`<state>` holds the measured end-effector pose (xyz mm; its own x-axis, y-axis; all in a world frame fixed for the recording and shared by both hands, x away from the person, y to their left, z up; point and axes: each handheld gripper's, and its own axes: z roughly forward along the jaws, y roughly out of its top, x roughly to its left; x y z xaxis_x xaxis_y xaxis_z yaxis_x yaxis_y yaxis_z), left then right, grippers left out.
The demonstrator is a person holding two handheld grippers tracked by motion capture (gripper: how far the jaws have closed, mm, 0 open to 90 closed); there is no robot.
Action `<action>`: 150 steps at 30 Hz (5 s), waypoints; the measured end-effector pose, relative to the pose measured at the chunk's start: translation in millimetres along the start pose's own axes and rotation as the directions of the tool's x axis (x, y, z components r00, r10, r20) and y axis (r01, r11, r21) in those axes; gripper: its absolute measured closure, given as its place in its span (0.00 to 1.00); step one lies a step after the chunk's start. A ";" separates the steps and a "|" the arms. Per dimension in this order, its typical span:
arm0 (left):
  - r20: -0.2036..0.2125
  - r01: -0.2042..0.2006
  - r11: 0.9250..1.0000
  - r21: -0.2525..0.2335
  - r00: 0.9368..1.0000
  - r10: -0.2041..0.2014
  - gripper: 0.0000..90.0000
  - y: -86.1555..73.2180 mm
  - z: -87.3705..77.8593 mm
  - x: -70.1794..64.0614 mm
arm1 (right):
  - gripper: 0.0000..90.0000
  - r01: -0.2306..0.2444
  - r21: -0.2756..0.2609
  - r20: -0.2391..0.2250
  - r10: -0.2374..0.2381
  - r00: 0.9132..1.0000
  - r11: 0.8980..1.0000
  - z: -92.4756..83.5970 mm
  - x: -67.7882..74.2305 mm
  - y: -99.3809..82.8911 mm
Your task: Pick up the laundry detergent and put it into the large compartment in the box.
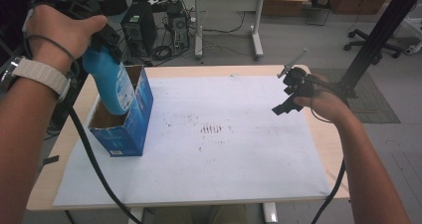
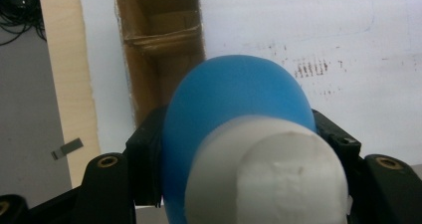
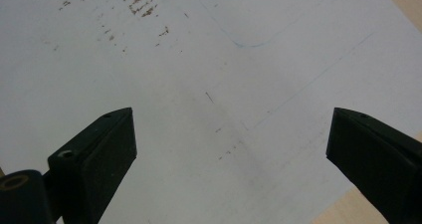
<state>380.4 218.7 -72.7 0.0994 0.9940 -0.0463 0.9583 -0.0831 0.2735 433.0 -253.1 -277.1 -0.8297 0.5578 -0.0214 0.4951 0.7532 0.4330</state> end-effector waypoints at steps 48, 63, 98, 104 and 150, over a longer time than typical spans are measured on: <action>-0.061 0.044 0.999 0.008 0.997 -0.043 0.41 5.6 51.8 38.9 | 0.06 -0.011 0.030 -0.002 0.011 1.000 1.000 6.4 -1.7 2.6; -0.053 0.038 0.999 0.017 0.998 -0.037 0.41 6.4 78.4 44.8 | 0.06 -0.016 0.039 0.000 0.016 1.000 0.999 7.2 -1.8 1.6; -0.077 0.019 0.999 0.038 0.997 -0.016 0.41 -1.5 149.2 49.5 | 0.06 -0.011 0.045 -0.006 0.011 1.000 0.999 13.9 -1.0 2.5; -0.078 0.021 0.999 0.040 0.997 -0.018 0.41 -3.5 161.6 50.4 | 0.06 -0.012 0.045 -0.006 0.013 1.000 0.999 13.8 -1.1 2.3; -0.076 0.008 0.998 0.063 0.997 -0.003 0.41 -14.3 205.8 57.7 | 0.06 -0.007 0.064 -0.007 0.008 1.000 0.998 16.5 4.9 4.3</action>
<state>427.6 262.4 -277.0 0.0755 0.9968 0.0259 0.9740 -0.0793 0.2120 435.3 -241.5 -290.3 -0.8275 0.5613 -0.0120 0.5167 0.7697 0.3751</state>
